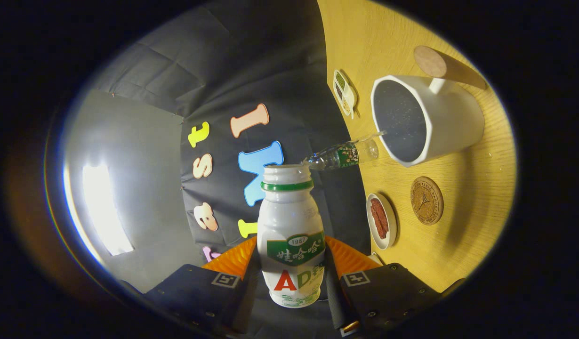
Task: Take the bottle from table, then pour the juice into the cup, finally place the bottle on the coaster
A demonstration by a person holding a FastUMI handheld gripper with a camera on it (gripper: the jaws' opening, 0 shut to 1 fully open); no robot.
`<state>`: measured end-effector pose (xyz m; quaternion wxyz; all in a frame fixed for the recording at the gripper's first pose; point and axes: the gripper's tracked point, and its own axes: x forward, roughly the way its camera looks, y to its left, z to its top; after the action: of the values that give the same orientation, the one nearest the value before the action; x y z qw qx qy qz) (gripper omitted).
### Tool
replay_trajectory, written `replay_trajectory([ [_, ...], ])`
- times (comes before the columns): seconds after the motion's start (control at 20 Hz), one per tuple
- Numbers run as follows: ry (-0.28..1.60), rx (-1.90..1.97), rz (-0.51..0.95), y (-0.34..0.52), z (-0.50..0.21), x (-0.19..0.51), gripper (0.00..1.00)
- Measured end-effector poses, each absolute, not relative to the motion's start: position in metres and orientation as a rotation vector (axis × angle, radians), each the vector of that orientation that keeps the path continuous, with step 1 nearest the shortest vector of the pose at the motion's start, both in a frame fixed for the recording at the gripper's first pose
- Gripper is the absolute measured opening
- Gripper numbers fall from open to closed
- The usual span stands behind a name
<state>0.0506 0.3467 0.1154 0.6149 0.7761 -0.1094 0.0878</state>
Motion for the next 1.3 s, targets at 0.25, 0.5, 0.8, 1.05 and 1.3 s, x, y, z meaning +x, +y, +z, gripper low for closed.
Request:
replay_trajectory([
  [0.25, -0.253, 1.79, 0.204, 0.3473, 0.1157, 0.0516, 0.65],
  [0.5, -0.252, 1.799, 0.204, 0.3472, 0.1153, 0.0515, 0.65],
  [0.8, -0.253, 1.81, 0.201, 0.3466, 0.1152, 0.0518, 0.64],
  [1.05, -0.259, 1.825, 0.201, 0.3465, 0.1159, 0.0519, 0.65],
  [1.3, -0.265, 1.847, 0.199, 0.345, 0.1155, 0.0517, 0.65],
])
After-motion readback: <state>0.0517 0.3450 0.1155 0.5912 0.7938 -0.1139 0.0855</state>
